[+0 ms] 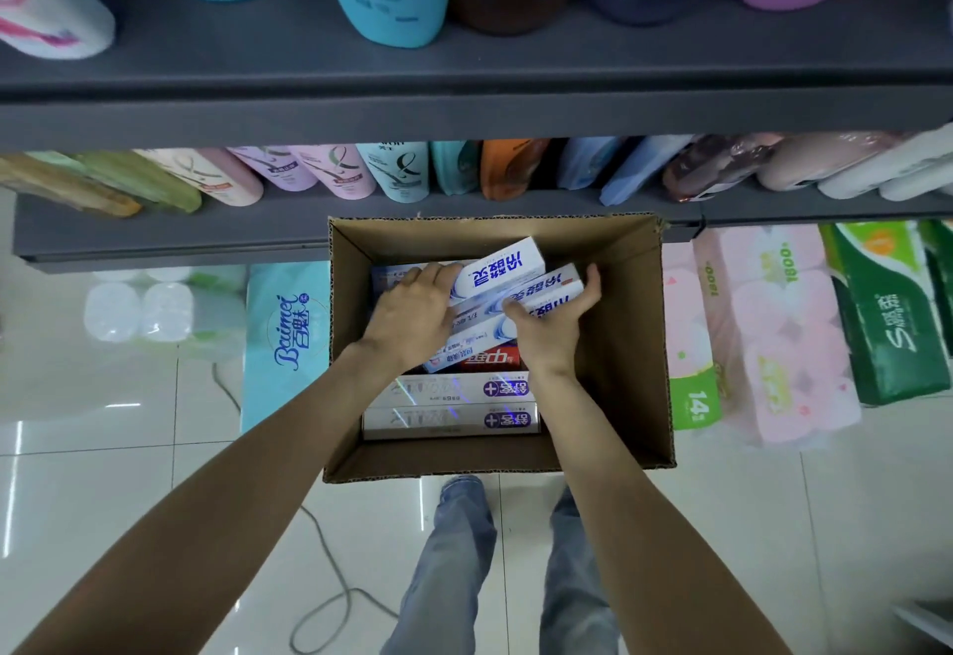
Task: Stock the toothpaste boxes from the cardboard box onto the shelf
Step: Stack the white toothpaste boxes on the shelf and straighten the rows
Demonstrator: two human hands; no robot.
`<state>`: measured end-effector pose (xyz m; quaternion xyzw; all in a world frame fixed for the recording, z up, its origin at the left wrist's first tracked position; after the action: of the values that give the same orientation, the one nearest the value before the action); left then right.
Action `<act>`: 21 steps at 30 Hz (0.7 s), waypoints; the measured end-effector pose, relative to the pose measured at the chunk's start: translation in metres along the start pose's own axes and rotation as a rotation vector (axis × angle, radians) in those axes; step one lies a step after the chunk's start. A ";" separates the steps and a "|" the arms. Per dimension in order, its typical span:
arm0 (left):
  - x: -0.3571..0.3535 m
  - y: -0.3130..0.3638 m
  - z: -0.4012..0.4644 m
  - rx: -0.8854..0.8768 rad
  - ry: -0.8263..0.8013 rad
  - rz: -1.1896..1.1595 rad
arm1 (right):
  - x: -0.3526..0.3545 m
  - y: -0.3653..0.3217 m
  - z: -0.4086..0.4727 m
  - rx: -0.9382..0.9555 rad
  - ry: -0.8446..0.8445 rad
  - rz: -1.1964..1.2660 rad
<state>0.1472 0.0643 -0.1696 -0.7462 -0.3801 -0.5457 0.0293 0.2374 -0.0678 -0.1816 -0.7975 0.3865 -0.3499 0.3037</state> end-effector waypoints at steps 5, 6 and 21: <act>0.053 0.010 -0.040 -0.115 0.190 -0.283 | 0.043 -0.044 -0.042 0.178 -0.064 0.216; 0.062 0.012 -0.049 -0.122 0.186 -0.436 | 0.053 -0.052 -0.053 0.184 -0.074 0.253; 0.197 0.063 -0.185 0.282 0.247 -1.319 | 0.158 -0.190 -0.179 0.488 -0.293 -0.081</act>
<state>0.0606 0.0405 0.0933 -0.2801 -0.8164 -0.4759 -0.1691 0.2443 -0.1395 0.1150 -0.7578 0.2106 -0.3256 0.5248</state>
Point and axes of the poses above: each hand's wrist, its own z-axis towards the middle knuckle, its own x-axis out of the back of the hand, y = z × x, the point moved 6 cm from there along z, towards the middle knuckle, and after that the axes turned 5 degrees about -z, right-handed, at the moved point
